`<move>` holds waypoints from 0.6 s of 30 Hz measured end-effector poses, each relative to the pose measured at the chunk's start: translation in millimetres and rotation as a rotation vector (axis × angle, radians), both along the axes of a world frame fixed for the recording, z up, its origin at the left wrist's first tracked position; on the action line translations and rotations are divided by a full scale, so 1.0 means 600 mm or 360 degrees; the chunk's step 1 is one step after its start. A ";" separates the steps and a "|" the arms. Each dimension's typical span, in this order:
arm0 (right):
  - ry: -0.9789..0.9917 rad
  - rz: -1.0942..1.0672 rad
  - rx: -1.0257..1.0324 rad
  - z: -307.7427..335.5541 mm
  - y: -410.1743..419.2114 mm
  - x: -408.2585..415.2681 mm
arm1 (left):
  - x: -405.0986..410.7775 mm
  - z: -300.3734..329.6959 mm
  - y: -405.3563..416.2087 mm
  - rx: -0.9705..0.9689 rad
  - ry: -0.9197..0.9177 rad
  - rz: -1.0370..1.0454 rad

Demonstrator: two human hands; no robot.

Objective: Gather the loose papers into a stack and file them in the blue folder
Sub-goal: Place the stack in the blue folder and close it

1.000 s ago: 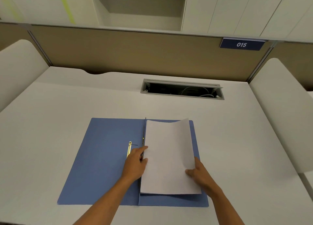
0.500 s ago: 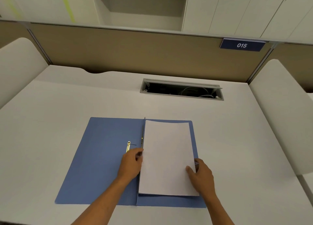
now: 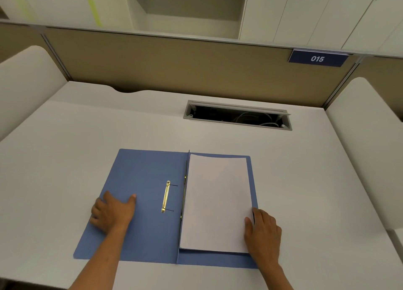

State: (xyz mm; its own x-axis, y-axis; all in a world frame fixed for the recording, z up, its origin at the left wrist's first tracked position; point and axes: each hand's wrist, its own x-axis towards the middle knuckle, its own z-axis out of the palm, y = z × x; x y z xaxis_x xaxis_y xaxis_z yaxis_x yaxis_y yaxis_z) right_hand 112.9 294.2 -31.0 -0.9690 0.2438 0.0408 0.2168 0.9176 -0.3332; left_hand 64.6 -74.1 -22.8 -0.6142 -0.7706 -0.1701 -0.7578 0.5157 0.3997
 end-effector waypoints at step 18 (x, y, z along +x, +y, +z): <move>-0.0039 -0.0158 -0.0224 0.007 0.034 -0.011 | -0.029 0.022 -0.039 0.0229 -0.0077 0.0079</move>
